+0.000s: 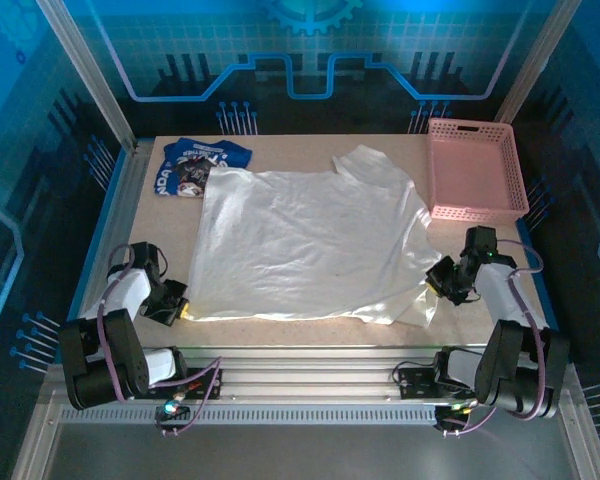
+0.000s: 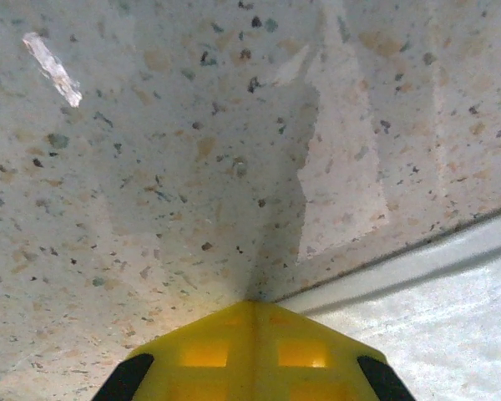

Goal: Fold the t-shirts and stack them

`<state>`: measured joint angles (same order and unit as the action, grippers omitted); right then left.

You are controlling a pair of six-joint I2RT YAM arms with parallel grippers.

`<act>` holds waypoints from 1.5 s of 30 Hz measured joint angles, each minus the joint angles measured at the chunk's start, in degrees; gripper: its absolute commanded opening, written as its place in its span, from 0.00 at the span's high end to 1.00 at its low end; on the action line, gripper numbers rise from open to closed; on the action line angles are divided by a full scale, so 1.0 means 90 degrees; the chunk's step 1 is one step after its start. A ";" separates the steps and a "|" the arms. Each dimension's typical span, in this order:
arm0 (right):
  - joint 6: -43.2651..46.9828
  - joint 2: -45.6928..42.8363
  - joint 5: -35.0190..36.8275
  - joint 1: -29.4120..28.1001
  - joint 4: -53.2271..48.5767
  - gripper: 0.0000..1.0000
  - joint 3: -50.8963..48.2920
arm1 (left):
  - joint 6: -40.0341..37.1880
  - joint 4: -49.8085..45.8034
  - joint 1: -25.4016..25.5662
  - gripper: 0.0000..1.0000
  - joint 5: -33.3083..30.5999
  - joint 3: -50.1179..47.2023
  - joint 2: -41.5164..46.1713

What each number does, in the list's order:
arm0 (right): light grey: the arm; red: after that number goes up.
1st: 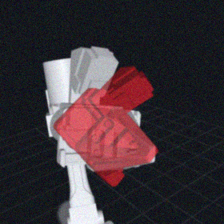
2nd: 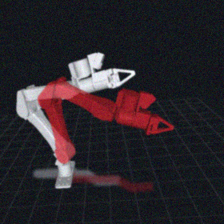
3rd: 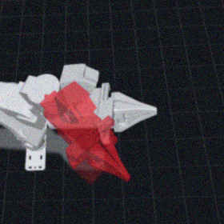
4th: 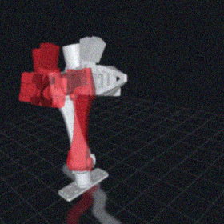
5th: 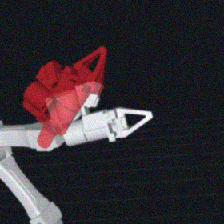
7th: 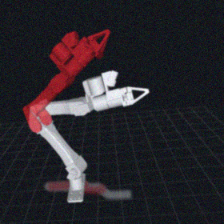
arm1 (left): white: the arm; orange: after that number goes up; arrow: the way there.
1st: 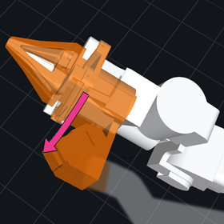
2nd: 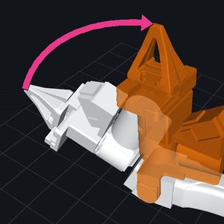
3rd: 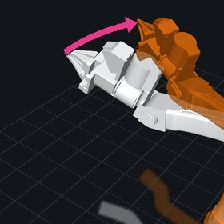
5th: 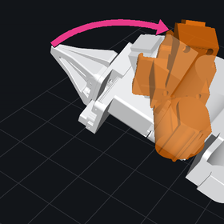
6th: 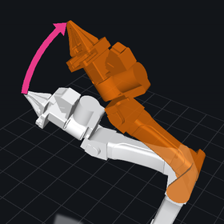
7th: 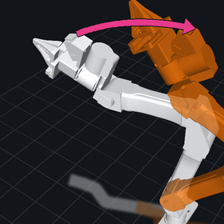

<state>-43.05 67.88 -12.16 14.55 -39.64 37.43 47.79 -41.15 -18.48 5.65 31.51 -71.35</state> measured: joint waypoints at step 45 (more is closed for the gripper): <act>0.0294 0.2647 0.0789 -0.0789 -0.0316 1.00 0.3174 | -0.0500 0.1139 0.0488 1.00 0.0838 0.3024 -0.2803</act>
<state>-40.40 91.70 -5.06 7.44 -42.48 66.00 43.29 -30.89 -14.09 13.19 58.72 -96.57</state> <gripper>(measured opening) 0.064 0.053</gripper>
